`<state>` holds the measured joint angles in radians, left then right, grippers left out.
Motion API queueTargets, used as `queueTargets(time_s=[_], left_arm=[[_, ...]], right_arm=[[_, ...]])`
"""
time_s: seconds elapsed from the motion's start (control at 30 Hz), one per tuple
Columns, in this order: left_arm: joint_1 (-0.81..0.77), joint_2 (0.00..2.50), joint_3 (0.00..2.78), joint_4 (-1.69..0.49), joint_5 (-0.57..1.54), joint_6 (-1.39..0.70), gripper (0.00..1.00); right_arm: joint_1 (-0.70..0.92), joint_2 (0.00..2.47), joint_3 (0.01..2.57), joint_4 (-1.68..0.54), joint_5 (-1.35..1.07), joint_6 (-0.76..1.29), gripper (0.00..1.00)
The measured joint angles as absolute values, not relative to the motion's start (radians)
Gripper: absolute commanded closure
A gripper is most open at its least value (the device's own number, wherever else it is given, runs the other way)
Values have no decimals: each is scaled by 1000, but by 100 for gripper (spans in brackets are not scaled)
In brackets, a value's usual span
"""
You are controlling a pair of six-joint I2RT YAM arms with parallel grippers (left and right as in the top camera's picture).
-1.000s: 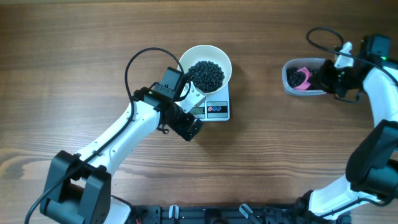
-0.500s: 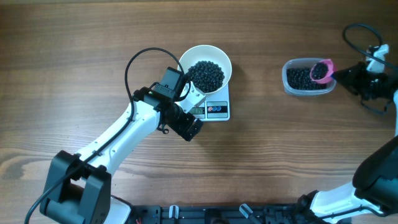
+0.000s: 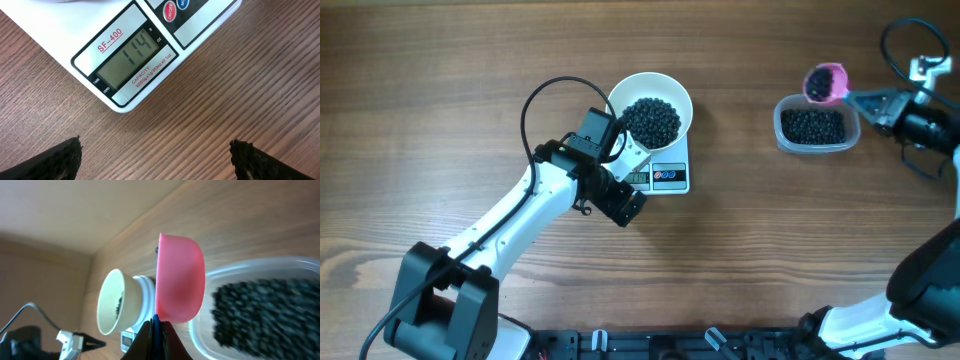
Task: Scoop item into bowl and weigh 150g on scale
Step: 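Scoop black beans from the tub with the right gripper, then carry the filled scoop with the right gripper over the bowl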
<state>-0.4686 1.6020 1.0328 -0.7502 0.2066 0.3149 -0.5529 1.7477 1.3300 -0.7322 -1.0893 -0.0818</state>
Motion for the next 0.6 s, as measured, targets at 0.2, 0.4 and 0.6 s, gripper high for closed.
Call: queueTargets(time_s=[0.2,0.4,0.6], left_arm=[[-469,1602,1033,-750,207,315,0],[-469,1602,1033,-751,207,315,0],[-469,1602,1033,-751,207,315,0]], right_arm=[[-359,1748,1330,-543,-1122,-75,96],[-141,1748,1328,-361,-1130,-31,96],[-4,1748,1328,-342,-1118,-27,96]])
